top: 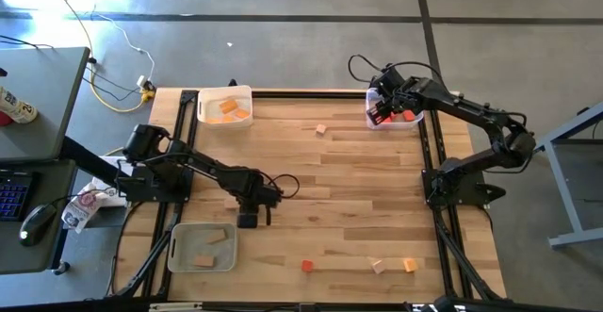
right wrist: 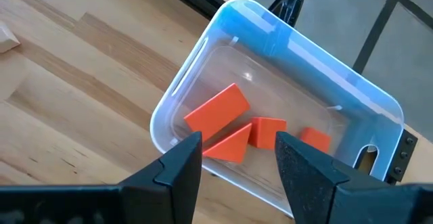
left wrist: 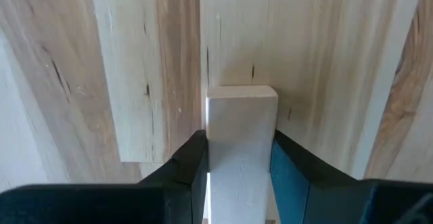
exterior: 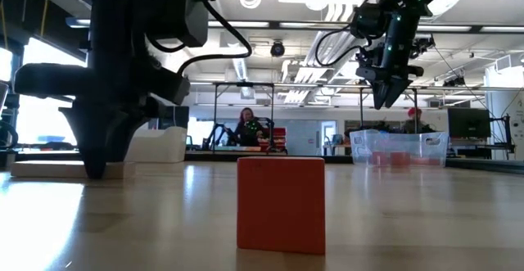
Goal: Sort & place blocks by color
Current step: Put the brown block into the gray bin, then put the yellow block into the white bin
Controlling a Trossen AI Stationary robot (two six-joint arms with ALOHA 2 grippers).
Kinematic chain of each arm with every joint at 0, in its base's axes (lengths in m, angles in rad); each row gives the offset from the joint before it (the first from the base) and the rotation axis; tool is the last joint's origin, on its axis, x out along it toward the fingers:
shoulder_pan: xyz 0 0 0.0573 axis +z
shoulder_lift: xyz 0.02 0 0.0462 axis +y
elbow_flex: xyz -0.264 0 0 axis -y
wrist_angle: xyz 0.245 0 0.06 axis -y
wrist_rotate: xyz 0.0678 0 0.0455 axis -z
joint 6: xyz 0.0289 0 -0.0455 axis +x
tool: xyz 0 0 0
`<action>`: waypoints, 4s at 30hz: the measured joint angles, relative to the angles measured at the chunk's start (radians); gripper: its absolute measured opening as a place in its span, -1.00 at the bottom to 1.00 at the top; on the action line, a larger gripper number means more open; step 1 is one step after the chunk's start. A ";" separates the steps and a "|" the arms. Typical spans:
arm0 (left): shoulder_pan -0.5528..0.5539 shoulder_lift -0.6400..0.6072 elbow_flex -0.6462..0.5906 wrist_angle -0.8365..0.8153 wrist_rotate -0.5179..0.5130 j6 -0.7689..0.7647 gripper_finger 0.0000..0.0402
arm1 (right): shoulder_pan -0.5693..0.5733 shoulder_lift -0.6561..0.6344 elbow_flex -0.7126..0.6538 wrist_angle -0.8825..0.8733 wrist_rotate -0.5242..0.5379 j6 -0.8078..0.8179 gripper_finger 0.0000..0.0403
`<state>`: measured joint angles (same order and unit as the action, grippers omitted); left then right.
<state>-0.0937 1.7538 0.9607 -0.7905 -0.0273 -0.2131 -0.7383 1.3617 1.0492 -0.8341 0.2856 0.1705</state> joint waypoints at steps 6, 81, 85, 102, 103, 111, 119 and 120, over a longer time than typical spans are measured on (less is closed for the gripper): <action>0.000 -0.054 -0.006 -0.002 -0.018 -0.010 -0.52 | 0.013 0.000 0.000 0.000 0.047 0.006 -0.15; -0.641 -0.490 -0.179 0.015 0.080 -0.828 -0.38 | 0.977 -0.068 0.000 -0.352 -0.351 0.788 -0.15; -0.619 -0.490 -0.179 0.012 0.081 -0.798 -0.26 | 1.043 -0.068 0.000 -0.352 -0.350 0.810 -0.15; -0.425 -0.526 -0.110 -0.002 0.332 -0.517 -0.03 | 1.270 -0.065 0.000 -0.384 -0.322 1.022 0.07; -0.411 -0.536 -0.094 -0.001 0.326 -0.485 -0.03 | 1.283 -0.065 0.000 -0.384 -0.328 1.053 0.09; -0.294 -0.629 -0.022 0.001 0.126 -0.109 -0.03 | 1.390 -0.065 -0.011 -0.365 -0.345 1.389 0.14; -0.157 -0.684 -0.019 0.058 -0.161 0.231 -0.03 | 1.514 -0.065 -0.158 -0.120 -0.429 1.687 0.14; -0.140 -0.684 -0.019 0.074 -0.191 0.253 -0.03 | 1.528 -0.064 -0.175 -0.068 -0.428 1.717 0.14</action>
<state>-0.2337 1.0698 0.9421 -0.7167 -0.2180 0.0403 0.7893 1.2972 0.8738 -0.9023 -0.1421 1.8879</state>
